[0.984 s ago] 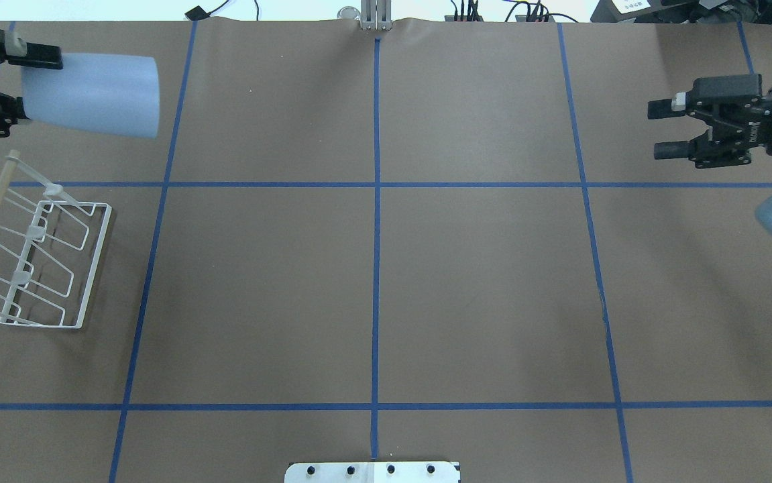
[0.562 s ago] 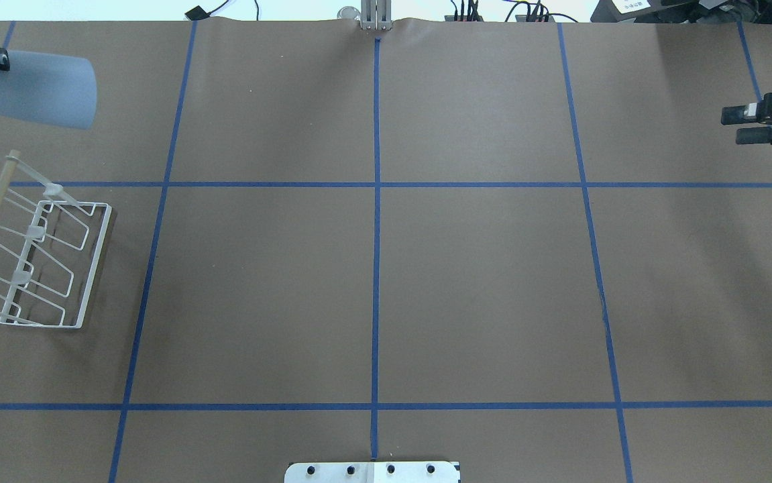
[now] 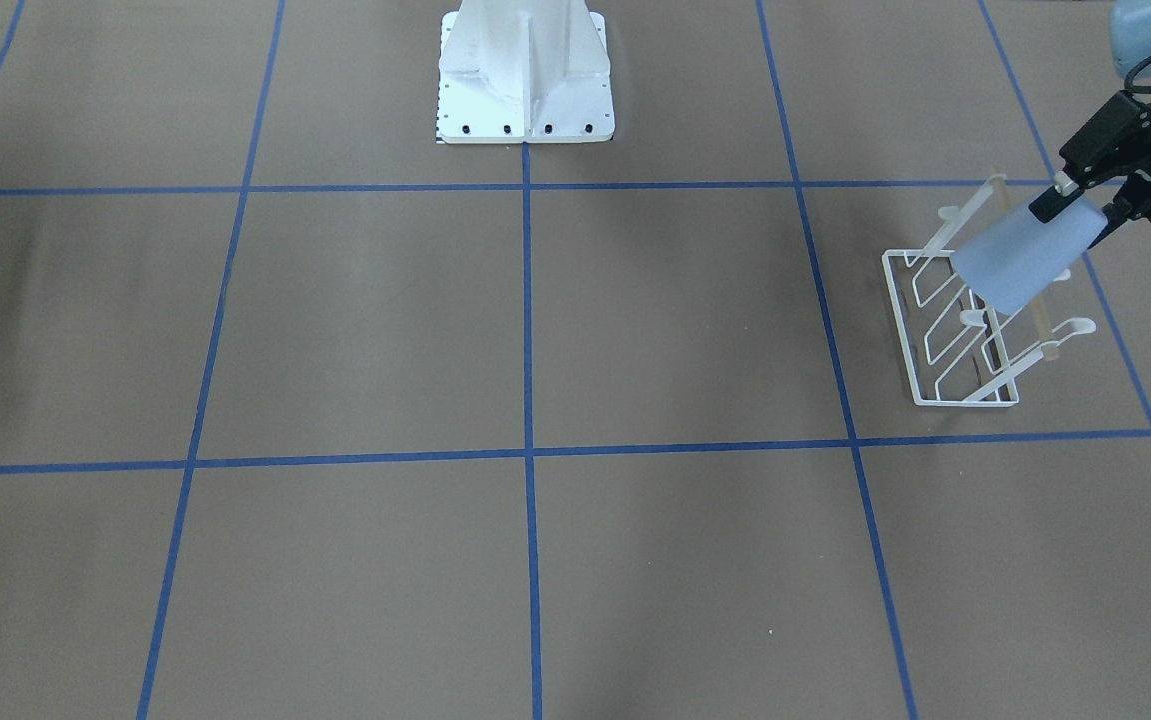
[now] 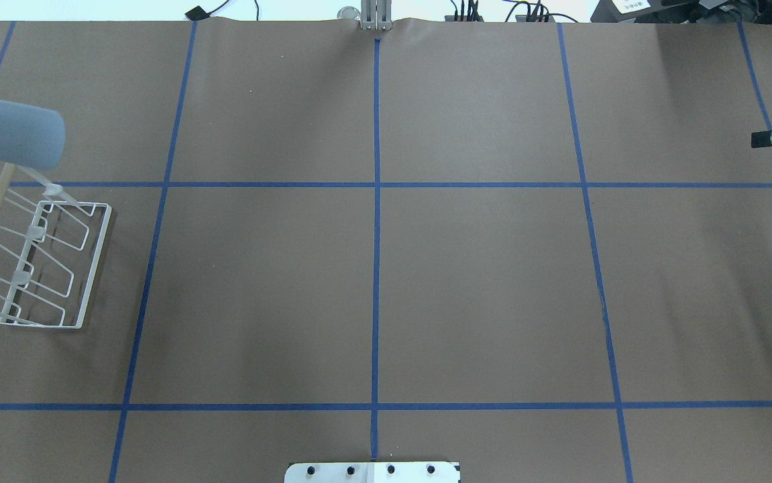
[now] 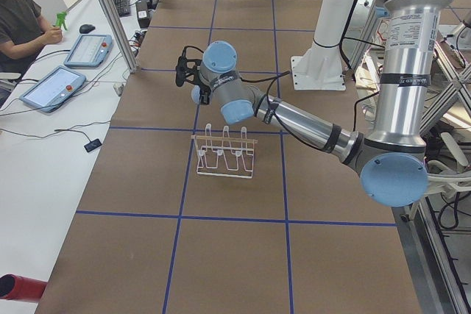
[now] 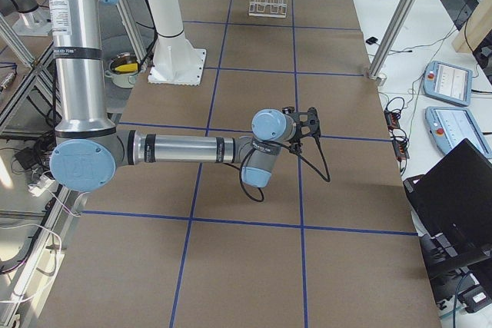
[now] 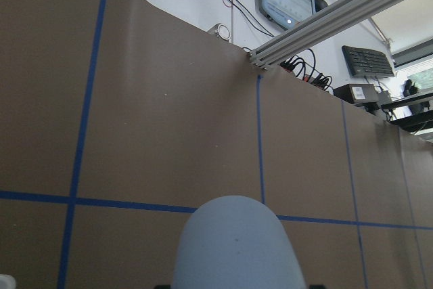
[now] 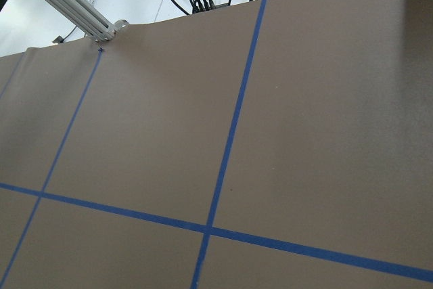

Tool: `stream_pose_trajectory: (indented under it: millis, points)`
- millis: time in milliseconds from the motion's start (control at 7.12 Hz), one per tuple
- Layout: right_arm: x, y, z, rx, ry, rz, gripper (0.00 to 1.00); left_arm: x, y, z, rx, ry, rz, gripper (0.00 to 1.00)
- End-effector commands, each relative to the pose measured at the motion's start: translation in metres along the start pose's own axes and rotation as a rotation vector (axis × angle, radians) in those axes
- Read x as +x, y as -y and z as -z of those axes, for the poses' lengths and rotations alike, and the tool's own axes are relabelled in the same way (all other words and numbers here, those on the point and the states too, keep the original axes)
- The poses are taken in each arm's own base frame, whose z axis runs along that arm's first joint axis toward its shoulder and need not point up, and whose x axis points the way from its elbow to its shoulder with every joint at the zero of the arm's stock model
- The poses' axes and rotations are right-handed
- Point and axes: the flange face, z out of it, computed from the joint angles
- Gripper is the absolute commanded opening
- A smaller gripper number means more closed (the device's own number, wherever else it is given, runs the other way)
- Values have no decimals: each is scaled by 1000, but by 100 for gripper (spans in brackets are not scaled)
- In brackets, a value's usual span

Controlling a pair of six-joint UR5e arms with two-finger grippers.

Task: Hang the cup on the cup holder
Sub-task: 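Carry the cup with the left gripper toward the rack while the right arm withdraws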

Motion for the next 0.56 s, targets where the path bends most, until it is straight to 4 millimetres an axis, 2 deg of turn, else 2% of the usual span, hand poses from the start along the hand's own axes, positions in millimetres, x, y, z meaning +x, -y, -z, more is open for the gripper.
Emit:
stream_pose_trajectory:
  millis: [0, 422]
  points:
    - [6, -6, -1, -4, -17, 5, 100, -17, 4, -4, -48, 71, 57, 0]
    - [15, -11, -4, -26, -40, 14, 100, -13, 12, -17, -83, 114, 49, 0]
